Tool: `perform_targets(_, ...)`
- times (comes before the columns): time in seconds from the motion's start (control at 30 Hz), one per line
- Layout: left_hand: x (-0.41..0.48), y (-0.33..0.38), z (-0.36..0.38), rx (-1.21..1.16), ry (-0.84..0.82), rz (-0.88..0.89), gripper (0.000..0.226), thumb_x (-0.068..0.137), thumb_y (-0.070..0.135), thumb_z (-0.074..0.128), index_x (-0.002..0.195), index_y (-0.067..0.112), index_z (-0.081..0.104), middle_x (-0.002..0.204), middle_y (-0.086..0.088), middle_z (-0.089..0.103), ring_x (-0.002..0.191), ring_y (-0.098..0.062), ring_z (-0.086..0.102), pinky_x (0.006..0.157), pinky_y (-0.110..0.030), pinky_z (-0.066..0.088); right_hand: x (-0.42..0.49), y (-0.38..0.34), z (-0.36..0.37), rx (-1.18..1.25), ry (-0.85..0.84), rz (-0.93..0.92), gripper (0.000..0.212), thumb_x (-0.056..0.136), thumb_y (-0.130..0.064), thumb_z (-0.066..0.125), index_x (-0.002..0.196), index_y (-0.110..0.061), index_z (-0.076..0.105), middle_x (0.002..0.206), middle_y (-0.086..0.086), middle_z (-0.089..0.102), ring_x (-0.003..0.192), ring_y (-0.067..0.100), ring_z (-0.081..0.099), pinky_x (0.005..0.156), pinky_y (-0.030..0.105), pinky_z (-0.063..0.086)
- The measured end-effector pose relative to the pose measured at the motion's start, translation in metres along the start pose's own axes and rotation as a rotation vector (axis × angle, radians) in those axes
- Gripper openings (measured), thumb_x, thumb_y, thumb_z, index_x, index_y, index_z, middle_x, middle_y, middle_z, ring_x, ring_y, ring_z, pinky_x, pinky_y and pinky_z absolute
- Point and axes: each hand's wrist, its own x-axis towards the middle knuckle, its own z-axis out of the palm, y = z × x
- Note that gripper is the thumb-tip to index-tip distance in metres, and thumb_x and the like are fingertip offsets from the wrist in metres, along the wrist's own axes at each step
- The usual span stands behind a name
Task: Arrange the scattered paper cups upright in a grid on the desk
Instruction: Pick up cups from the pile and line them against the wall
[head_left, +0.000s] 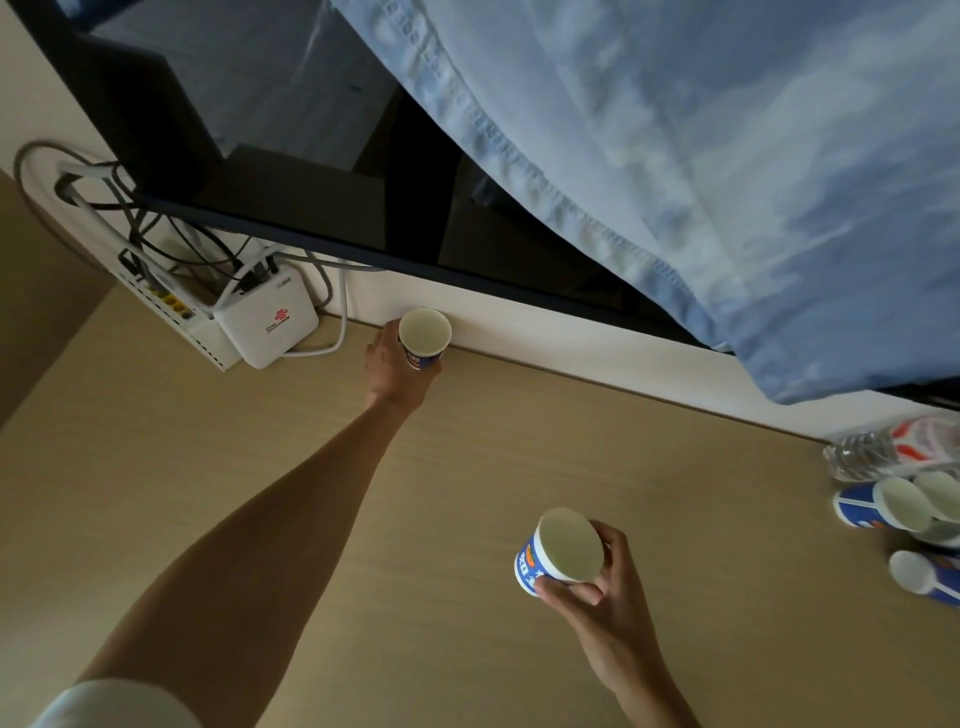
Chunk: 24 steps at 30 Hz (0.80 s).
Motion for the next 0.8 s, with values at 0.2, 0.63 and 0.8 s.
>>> perform_targets(0.2, -0.025, -0.005, -0.02, -0.076, 0.024, -0.14, 0.087, 0.065, 0.022, 0.09, 0.137, 0.013, 0.044, 0.128, -0.007, 0.055, 0.11, -0.026, 0.056, 0.091, -0.044, 0.052, 0.019, -0.012, 0.013, -0.018, 0.006, -0.006, 0.06, 0.066, -0.006, 0.088, 0.117, -0.019, 0.058, 0.107, 0.0, 0.07, 0.099, 0.018, 0.071, 0.077, 0.029, 0.059)
perform_targets(0.63, -0.238, -0.009, -0.064, -0.258, -0.119, -0.125, 0.044, 0.077, 0.048, 0.066, 0.117, 0.031, 0.057, 0.098, 0.019, 0.068, 0.089, -0.004, 0.064, 0.062, -0.015, 0.045, 0.179, -0.05, 0.096, -0.181, 0.056, -0.209, 0.062, 0.072, -0.003, 0.085, 0.124, -0.017, 0.054, 0.115, -0.001, 0.064, 0.104, 0.011, 0.06, 0.069, 0.004, 0.044)
perform_targets(0.8, -0.254, -0.002, -0.06, -0.244, -0.169, -0.141, 0.04, 0.079, 0.035, 0.068, 0.117, 0.034, 0.057, 0.099, 0.022, 0.067, 0.092, -0.007, 0.065, 0.07, -0.018, 0.045, 0.216, -0.046, 0.106, -0.231, 0.072, -0.21, 0.064, 0.071, -0.002, 0.085, 0.126, -0.014, 0.054, 0.106, -0.014, 0.064, 0.091, -0.011, 0.06, 0.074, 0.006, 0.044)
